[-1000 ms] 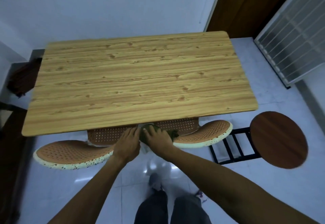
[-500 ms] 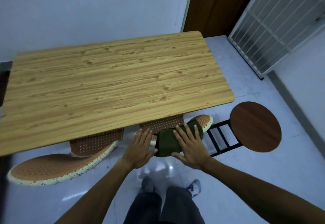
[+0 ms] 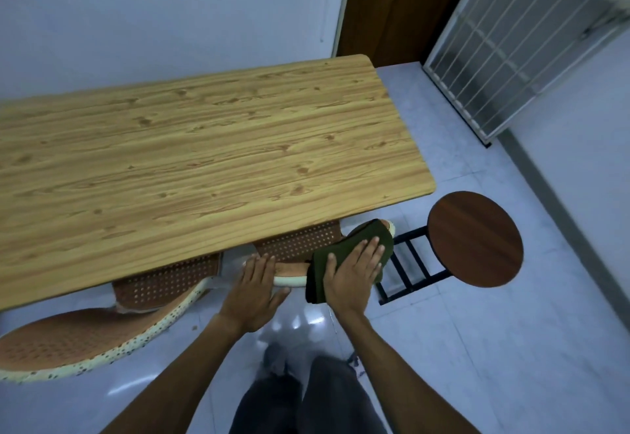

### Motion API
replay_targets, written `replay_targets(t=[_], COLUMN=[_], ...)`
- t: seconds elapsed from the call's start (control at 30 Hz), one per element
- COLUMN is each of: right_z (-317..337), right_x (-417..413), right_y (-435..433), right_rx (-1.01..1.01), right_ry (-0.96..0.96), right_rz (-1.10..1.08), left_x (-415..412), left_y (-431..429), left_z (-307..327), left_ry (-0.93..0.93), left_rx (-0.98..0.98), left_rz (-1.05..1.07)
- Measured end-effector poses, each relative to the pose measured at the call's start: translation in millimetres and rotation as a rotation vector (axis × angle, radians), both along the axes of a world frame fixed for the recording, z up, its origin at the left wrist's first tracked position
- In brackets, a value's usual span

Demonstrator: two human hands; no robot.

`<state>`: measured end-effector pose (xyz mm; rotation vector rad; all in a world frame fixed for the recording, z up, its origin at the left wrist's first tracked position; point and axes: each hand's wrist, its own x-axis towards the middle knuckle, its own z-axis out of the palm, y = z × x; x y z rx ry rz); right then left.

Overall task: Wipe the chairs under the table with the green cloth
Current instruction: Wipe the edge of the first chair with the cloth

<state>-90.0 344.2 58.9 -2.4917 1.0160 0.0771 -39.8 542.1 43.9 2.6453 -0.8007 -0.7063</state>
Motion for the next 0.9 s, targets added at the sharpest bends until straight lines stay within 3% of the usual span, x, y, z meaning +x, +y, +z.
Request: replay_targets(t=[0.2,0.33,0.63,0.9], right_z=[-13,-15,-14,-22], right_x=[12,20,64,106], right_y=[-66,-98,-163,-209], right_rx=[-0.054,0.048,0.491,0.921], right_ry=[0.034,-0.033,0.027,0.302], right_rz=[0.123,0.137,-0.073,-0.113], left_x=[-1,-9,-13,-17], left_y=[-11,-16,-23,-25], left_z=[3,3,5,-1], left_ry=[0.014,0.023,0.003,-0.095], left_rx=[0.059,0.040,0.067,0.014], left_rz=[0.092,0.184,0.229,0.251])
